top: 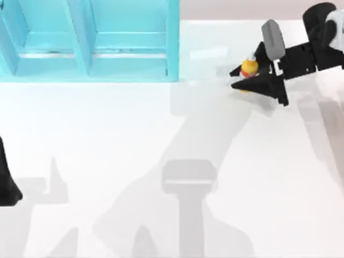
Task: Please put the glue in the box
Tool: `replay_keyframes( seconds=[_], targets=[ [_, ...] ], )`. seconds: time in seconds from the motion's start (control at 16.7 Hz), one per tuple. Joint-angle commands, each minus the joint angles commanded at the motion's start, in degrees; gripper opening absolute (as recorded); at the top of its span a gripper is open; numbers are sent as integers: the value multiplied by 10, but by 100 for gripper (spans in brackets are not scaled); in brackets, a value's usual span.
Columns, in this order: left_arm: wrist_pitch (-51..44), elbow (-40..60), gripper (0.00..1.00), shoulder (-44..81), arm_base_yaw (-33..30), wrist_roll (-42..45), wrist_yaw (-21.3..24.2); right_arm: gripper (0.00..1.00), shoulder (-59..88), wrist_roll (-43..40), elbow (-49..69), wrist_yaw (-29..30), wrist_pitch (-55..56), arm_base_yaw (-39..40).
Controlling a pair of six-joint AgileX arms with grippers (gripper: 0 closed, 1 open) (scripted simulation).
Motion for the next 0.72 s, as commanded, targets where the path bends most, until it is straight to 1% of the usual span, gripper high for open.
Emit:
replay_keyframes(
  seconds=[0.3, 0.72],
  targets=[
    [0, 0, 100, 0, 0, 0, 0, 0, -43, 1, 37, 3, -87, 1],
    [0, 0, 100, 0, 0, 0, 0, 0, -47, -4, 34, 3, -95, -7]
  ],
)
